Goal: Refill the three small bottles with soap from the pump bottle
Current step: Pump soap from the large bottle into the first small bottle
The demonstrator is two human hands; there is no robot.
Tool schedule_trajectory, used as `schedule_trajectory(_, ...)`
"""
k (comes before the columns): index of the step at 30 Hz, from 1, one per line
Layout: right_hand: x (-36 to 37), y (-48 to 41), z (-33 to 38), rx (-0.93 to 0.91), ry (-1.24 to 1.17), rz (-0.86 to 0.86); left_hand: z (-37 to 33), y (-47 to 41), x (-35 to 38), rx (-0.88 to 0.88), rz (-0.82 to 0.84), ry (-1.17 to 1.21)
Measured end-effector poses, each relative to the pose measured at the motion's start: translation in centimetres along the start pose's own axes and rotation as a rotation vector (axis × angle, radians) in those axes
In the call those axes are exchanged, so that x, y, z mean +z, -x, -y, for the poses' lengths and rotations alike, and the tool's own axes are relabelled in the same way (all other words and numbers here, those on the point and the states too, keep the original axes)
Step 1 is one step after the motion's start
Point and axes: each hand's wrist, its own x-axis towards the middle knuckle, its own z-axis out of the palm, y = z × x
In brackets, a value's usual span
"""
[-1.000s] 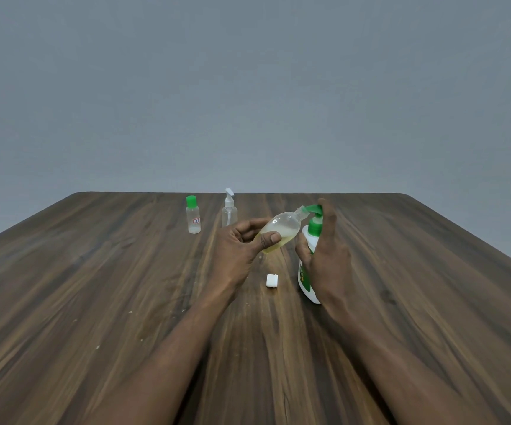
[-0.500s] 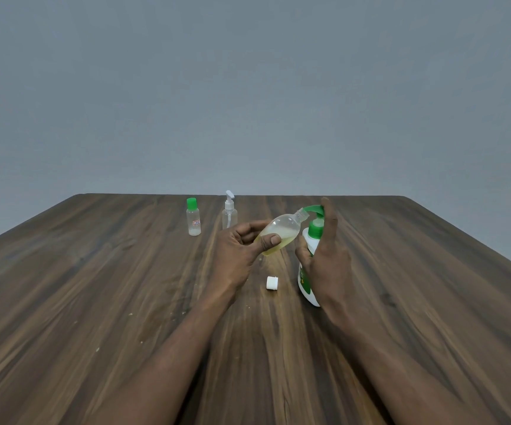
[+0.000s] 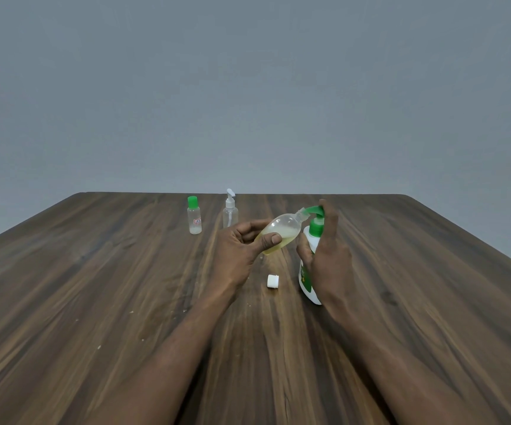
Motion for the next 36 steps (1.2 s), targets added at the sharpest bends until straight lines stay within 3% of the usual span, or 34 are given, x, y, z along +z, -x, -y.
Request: schedule_trajectory(36,0.24,-0.01,-0.77,-0.02,0.011,0.003,-0.27,0.37,0.38,-0.003,-0.017,-0.002)
